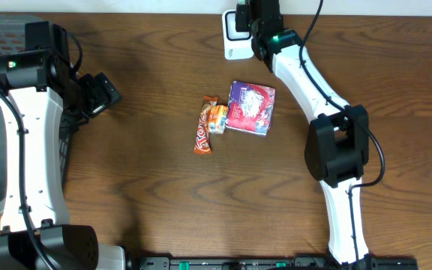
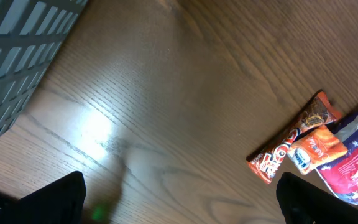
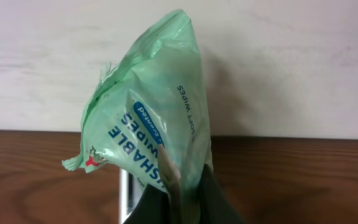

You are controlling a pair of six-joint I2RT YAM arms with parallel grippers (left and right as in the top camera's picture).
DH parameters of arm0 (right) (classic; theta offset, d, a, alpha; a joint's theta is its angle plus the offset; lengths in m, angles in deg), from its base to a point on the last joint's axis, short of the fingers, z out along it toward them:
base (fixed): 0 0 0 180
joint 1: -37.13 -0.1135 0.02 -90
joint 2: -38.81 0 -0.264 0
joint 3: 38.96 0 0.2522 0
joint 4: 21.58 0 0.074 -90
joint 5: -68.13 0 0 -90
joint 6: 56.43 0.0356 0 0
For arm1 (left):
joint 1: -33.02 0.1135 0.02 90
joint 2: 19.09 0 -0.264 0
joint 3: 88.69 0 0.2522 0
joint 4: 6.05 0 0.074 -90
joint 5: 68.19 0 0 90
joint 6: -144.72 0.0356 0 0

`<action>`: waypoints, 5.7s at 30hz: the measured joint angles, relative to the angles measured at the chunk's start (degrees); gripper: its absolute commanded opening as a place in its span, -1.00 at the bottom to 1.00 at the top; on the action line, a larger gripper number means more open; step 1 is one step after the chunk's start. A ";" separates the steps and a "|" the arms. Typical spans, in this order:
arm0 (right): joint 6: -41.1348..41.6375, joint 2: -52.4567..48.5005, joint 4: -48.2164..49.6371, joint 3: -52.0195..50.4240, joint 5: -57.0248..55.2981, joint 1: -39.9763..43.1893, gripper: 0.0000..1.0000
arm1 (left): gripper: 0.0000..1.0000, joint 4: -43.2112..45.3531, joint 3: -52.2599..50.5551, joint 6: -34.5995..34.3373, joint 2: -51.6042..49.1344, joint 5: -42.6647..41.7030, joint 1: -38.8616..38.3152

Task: Scan the item barcode
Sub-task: 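Hold the wipes pack barcode in front of the scanner, then carry the wipes pack to the right table edge and release, then grasp the pink package with the right gripper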

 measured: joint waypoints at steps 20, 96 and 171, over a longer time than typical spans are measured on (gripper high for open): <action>2.47 -6.29 0.07 0.09 3.17 -0.50 -0.98 | 0.96 0.00 0.02 0.00 0.00 0.00 0.00; -3.50 1.97 -66.82 0.20 40.59 18.38 0.90 | 0.96 0.00 0.02 0.00 0.00 0.02 0.00; -3.69 4.61 -51.91 -18.36 40.24 8.72 -0.98 | 0.96 0.00 0.02 0.00 0.00 0.00 0.00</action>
